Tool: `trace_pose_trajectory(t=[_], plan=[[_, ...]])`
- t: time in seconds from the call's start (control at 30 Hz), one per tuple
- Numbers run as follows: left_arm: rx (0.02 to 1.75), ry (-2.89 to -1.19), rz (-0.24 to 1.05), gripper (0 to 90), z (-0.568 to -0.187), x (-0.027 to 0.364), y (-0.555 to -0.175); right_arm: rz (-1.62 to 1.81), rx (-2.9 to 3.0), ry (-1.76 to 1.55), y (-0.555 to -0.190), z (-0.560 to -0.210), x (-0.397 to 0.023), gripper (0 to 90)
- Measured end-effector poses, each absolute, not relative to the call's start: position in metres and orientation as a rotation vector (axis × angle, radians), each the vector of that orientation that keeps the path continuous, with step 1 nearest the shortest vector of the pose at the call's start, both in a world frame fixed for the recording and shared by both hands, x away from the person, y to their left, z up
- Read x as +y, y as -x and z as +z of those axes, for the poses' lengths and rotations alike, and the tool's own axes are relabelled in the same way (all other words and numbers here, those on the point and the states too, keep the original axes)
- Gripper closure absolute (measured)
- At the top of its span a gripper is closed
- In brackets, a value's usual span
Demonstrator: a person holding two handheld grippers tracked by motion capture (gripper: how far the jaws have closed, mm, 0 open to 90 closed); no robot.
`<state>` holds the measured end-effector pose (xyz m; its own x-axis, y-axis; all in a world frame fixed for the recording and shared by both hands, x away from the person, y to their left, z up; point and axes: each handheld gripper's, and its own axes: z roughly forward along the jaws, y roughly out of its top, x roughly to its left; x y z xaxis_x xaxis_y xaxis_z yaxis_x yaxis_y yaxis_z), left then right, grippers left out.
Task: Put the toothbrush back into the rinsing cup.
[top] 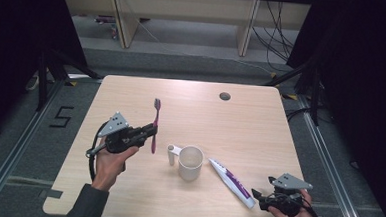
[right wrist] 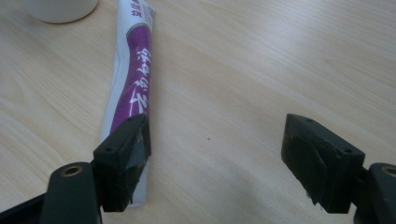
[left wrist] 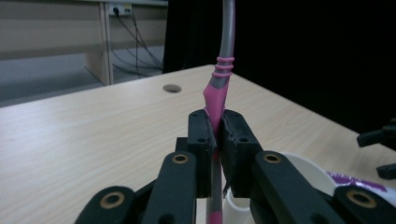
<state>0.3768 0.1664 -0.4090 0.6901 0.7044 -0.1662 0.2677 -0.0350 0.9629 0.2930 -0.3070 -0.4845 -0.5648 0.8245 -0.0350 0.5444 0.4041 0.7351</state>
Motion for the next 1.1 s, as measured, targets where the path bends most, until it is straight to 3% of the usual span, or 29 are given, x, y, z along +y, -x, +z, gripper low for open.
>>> trace_pose_trajectory(t=[0.23,1.1], plan=[[0.77,-1.55,0.409,82.3,-0.402,0.16,-0.379,0.976,2.274,-1.179,-0.294,-0.484,-0.307,25.0],[0.718,-1.572,0.405,82.3,-0.41,0.128,-0.394,0.973,2.264,-1.182,-0.293,-0.484,-0.307,25.0]])
